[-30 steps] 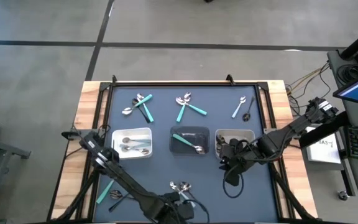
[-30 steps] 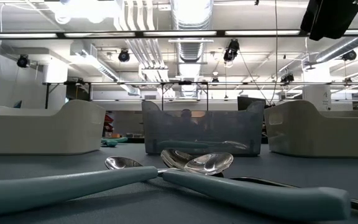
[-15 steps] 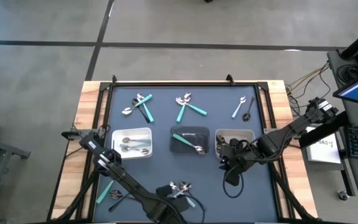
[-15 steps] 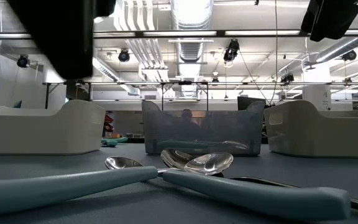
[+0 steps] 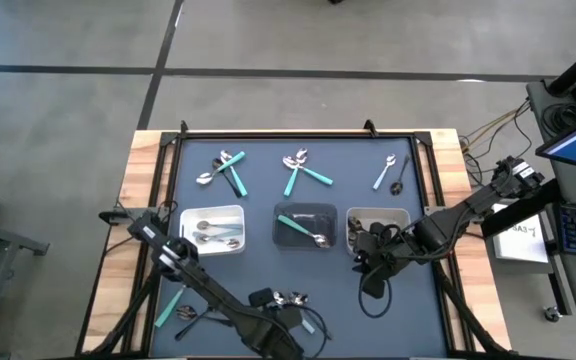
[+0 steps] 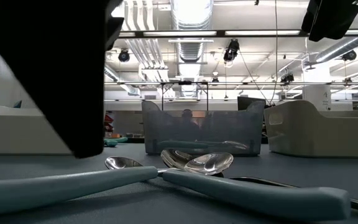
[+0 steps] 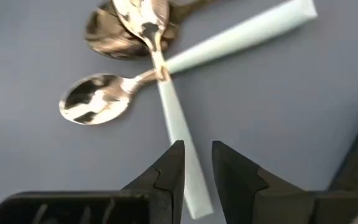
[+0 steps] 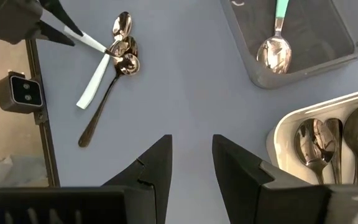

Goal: Sort silverware by color (type)
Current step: Put the light blue spoon into the white bin, then put the green spoon into the black transparent bin

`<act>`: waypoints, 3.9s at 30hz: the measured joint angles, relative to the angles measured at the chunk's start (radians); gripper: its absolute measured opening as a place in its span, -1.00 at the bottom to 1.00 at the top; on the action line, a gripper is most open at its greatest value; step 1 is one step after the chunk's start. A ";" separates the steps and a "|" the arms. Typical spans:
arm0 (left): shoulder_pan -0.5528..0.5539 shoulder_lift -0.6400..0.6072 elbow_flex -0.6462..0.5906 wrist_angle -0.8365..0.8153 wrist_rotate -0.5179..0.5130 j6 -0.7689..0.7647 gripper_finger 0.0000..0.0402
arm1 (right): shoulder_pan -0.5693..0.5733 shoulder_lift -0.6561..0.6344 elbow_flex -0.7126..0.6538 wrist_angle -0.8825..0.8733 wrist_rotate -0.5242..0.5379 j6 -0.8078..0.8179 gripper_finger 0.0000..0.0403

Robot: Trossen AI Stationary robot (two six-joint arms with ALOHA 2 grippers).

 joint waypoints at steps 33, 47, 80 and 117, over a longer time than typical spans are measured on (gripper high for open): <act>0.027 -0.004 -0.110 0.113 0.080 -0.049 -0.81 | 0.000 0.000 -0.016 0.003 0.002 0.006 -0.47; 0.043 0.001 0.114 -0.106 0.076 0.056 -0.89 | 0.000 0.000 -0.065 0.007 0.000 0.032 -0.47; 0.118 -0.984 -0.976 -0.219 -0.096 -0.655 -0.73 | -0.001 0.000 -0.071 0.008 0.002 0.024 -0.47; -0.319 -0.814 -1.093 0.082 0.216 -1.136 -0.63 | -0.003 0.000 -0.113 0.007 0.082 0.031 -0.47</act>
